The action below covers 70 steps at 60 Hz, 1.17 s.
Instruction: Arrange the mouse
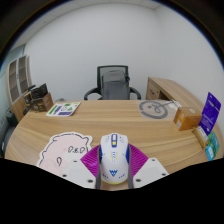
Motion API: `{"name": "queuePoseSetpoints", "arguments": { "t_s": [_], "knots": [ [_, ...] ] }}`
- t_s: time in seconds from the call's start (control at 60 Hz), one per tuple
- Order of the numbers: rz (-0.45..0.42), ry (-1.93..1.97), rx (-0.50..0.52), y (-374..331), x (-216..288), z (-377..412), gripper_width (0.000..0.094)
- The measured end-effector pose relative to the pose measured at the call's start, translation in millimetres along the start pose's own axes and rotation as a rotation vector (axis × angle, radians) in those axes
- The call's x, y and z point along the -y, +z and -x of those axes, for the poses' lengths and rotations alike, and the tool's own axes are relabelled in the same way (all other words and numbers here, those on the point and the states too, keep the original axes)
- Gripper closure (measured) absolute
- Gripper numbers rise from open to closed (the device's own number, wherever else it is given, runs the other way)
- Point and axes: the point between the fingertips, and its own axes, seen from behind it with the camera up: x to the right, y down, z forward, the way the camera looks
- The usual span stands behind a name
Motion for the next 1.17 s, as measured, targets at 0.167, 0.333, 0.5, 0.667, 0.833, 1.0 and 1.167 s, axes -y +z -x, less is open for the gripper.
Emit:
{"name": "queuePoseSetpoints", "arguments": {
  "t_s": [0.167, 0.333, 0.5, 0.667, 0.833, 1.0, 1.167],
  "knots": [
    [0.032, 0.016, 0.028, 23, -1, 99, 0.0581],
    [0.065, 0.06, -0.01, 46, -12, 144, 0.0574],
    [0.101, 0.01, -0.056, 47, -27, 141, 0.0456],
    [0.122, 0.022, -0.023, 18, -20, 149, 0.0104],
    [0.088, 0.033, 0.001, -55, -18, 158, 0.0103],
    [0.054, 0.104, 0.06, -149, -35, 167, 0.0103],
    [-0.007, 0.109, 0.11, -255, -52, 157, 0.01]
  ]
}}
